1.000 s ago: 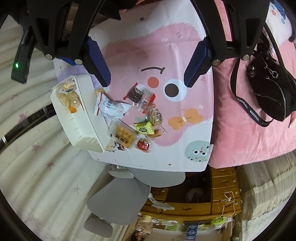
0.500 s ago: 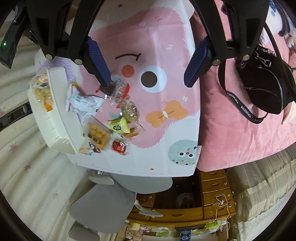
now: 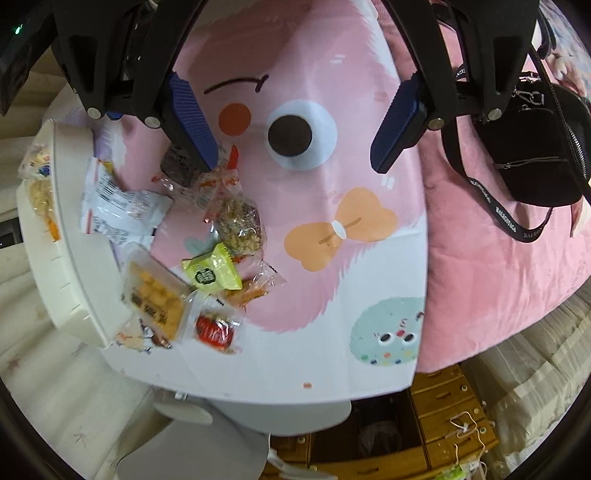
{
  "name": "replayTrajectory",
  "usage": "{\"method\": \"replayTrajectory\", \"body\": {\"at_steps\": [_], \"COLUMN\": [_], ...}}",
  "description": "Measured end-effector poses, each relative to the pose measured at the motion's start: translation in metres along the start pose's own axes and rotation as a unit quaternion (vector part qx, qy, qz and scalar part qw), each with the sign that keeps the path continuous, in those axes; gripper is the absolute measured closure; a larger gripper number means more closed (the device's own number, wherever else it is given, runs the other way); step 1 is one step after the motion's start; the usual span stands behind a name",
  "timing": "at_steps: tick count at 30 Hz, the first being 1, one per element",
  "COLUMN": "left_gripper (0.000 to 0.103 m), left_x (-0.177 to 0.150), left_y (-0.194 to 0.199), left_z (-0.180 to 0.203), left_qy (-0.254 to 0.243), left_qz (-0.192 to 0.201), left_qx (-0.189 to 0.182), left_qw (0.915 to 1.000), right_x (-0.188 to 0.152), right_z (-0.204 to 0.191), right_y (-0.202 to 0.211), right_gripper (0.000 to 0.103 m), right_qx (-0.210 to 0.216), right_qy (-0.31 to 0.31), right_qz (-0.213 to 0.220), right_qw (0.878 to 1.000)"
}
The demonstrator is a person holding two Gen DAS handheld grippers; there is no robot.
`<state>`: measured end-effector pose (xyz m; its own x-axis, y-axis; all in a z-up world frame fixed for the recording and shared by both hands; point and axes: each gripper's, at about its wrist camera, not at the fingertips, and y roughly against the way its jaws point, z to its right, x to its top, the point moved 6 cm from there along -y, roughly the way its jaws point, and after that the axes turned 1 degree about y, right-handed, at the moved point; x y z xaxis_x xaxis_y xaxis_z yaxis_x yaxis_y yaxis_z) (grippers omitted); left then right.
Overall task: Organize snacks
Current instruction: 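Move the left tool to the brown nut-cluster bag while the right tool approaches the dark brown packet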
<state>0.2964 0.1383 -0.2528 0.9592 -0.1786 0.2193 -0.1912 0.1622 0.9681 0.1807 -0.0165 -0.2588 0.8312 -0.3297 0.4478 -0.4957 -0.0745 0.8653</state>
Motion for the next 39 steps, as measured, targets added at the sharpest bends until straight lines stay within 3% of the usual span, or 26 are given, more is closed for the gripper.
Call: {"method": "replayTrajectory", "body": {"at_steps": [10,24,34,39], "left_gripper": [0.019,0.02,0.035,0.059], "left_x": [0.023,0.036,0.045,0.048], "left_y": [-0.051,-0.093,-0.105,-0.104], "left_z": [0.017,0.041,0.056,0.06], "left_qy": [-0.002,-0.012,-0.023,-0.025], "left_qz": [-0.007,-0.009,-0.005,-0.004], "left_qx": [-0.039,-0.061,-0.052,-0.05], "left_qw": [0.9992,0.998,0.9984,0.9984], "right_x": [0.008,0.022,0.032,0.039], "right_z": [0.003,-0.018,-0.015,-0.014], "right_y": [-0.049,-0.067,-0.075,-0.083], "right_gripper": [0.043,0.043,0.029,0.028], "right_qx": [-0.019,-0.031,-0.034,-0.022], "right_qy": [-0.025,0.048,0.074,0.093], "right_qz": [0.001,0.047,0.064,0.065], "right_qw": [1.0,0.997,0.995,0.993]}}
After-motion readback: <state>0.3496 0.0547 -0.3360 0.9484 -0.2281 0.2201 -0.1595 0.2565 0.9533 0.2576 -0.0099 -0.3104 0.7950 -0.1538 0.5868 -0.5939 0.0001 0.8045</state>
